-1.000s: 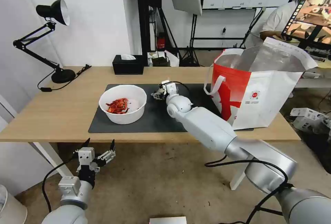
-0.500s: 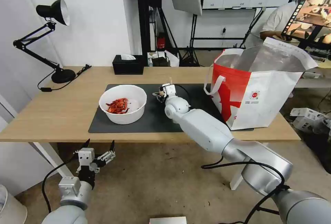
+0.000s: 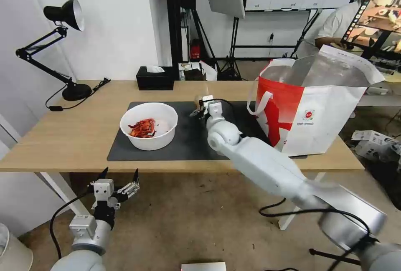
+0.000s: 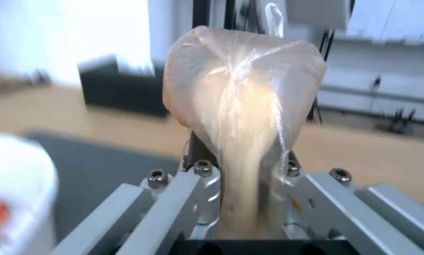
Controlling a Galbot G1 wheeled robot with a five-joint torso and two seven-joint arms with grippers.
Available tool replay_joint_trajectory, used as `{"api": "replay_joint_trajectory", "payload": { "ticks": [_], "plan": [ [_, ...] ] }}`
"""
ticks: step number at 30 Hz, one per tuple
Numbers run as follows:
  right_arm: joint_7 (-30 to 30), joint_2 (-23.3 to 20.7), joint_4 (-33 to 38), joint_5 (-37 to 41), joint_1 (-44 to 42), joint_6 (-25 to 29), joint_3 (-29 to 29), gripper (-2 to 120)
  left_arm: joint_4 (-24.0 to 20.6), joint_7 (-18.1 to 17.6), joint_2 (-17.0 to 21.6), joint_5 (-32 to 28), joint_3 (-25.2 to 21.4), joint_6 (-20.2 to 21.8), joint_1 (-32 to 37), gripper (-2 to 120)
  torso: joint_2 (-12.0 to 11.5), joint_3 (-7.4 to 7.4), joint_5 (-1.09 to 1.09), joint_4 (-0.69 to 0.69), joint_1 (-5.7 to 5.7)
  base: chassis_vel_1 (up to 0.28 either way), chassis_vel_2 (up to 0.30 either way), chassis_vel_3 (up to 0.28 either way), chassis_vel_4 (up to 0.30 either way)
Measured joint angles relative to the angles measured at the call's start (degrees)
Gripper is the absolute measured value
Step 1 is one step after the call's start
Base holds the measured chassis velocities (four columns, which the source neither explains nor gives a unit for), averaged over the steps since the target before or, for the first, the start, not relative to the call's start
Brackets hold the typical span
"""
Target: Pick up the trash from the table and place it into the takeout bag.
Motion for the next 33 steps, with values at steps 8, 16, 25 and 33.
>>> {"api": "replay_joint_trajectory", "payload": {
  "ticks": [8,16,25,33],
  "plan": [
    [1.57,-12.21,14.15,-0.56,-0.77,2.76,7.6,8,-1.32,-0.07,-0.09,0.51,-0.07,-0.24,1.04,100,0.0,0.0,0.0,-0.01,0.0,0.0,0.0,0.0,0.0],
    [6.55,-21.69,15.5,-5.68,-0.14,1.07,12.12,7,-1.3,-0.1,-0.93,1.84,1.42,-0.3,1.13,100,0.0,0.0,0.0,-0.01,0.0,0.0,0.0,0.0,0.0],
    [13.75,-25.37,15.97,3.88,1.32,-5.66,14.09,7,-1.07,-0.09,-1.01,2.14,1.73,-0.3,1.03,100,0.0,0.0,-0.02,-0.01,0.0,0.0,0.0,0.0,0.0],
    [13.89,-25.99,15.63,9.36,1.81,-6.37,14.13,14,-1.05,-0.09,-0.84,2.12,1.41,-0.3,1.1,100,0.0,0.01,-0.02,0.01,0.01,0.0,0.0,0.0,0.0]
  ]
}}
